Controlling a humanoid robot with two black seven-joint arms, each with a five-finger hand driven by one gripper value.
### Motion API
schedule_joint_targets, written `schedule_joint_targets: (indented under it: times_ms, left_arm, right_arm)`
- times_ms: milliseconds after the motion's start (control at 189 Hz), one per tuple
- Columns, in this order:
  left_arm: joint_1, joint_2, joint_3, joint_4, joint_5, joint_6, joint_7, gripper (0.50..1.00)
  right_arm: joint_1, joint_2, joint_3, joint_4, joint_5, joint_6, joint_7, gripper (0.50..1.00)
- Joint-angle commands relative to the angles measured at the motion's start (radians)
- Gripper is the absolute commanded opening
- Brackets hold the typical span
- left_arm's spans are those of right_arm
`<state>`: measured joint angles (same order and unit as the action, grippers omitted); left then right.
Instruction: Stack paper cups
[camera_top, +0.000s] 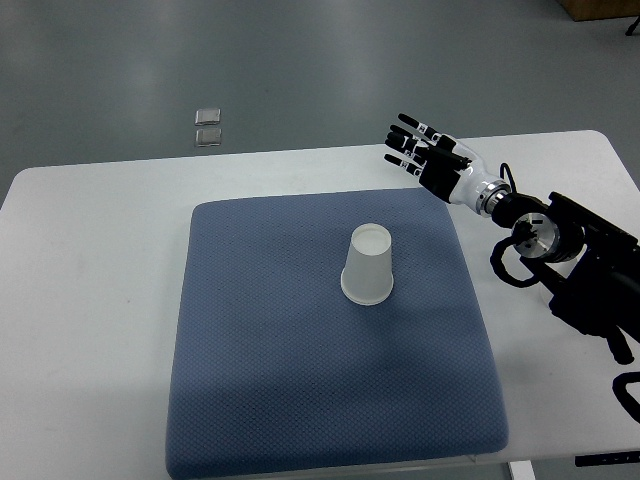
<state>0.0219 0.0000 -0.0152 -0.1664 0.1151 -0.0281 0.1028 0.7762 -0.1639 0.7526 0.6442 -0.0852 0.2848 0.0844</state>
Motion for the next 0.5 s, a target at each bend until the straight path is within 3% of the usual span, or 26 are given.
schedule_joint_targets:
  times_ms: [0, 291, 418, 492]
  left_arm:
    - [0.001, 0.0, 0.0, -0.005, 0.002, -0.007, 0.002, 1.0]
    - [0.001, 0.0, 0.0, -0.001, 0.0, -0.001, -0.002, 1.0]
    - [-0.002, 0.0, 0.006, 0.011, 0.0, 0.005, -0.002, 1.0]
    - [-0.002, 0.0, 0.006, 0.01, 0.0, 0.005, -0.002, 1.0]
  right_arm:
    - [0.0, 0.0, 0.014, 0.0, 0.013, 0.002, -0.002, 0.928]
    - [-0.003, -0.005, 0.016, -0.001, 0.12, 0.011, -0.021, 0.928]
    - [-0.002, -0.005, 0.016, -0.001, 0.131, 0.022, -0.1, 0.926]
    - [-0.002, -0.003, 0.016, -0.001, 0.131, 0.027, -0.104, 0.926]
